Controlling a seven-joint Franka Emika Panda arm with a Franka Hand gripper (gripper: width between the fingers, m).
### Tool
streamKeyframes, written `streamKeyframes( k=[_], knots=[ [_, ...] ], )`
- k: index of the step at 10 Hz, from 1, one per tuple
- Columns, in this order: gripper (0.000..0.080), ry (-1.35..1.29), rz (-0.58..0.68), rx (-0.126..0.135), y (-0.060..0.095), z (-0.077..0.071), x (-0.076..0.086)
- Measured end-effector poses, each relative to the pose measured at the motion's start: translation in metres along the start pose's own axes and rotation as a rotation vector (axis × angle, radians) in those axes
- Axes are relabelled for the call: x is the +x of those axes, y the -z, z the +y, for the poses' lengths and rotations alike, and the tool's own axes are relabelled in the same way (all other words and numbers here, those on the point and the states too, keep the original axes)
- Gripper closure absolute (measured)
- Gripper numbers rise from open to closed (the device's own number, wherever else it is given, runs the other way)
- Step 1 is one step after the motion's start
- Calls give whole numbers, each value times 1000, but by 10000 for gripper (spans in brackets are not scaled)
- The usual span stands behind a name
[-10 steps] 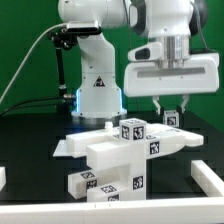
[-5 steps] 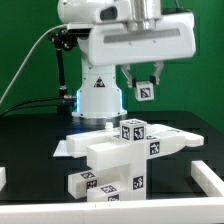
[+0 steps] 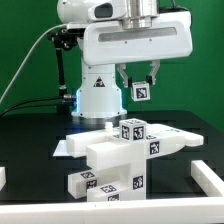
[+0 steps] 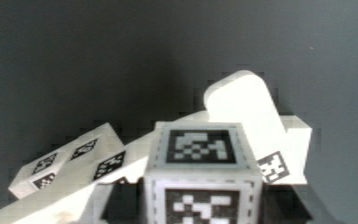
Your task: Assemble chair
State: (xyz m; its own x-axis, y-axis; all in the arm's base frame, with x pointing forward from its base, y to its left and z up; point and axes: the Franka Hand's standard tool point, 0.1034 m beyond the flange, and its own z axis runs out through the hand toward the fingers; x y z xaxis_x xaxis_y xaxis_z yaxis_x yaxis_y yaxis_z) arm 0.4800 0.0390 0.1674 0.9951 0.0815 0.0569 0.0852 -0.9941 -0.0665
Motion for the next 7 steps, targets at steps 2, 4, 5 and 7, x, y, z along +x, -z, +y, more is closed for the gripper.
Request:
streamKeyframes(
  k=[2, 4, 5, 7],
  knots=[
    [518, 123, 43, -18, 12, 30, 29],
    [518, 220, 102, -44, 9, 43, 36],
    [518, 213, 99, -43, 9, 43, 36],
    [518, 225, 100, -47, 8, 44, 36]
  ],
)
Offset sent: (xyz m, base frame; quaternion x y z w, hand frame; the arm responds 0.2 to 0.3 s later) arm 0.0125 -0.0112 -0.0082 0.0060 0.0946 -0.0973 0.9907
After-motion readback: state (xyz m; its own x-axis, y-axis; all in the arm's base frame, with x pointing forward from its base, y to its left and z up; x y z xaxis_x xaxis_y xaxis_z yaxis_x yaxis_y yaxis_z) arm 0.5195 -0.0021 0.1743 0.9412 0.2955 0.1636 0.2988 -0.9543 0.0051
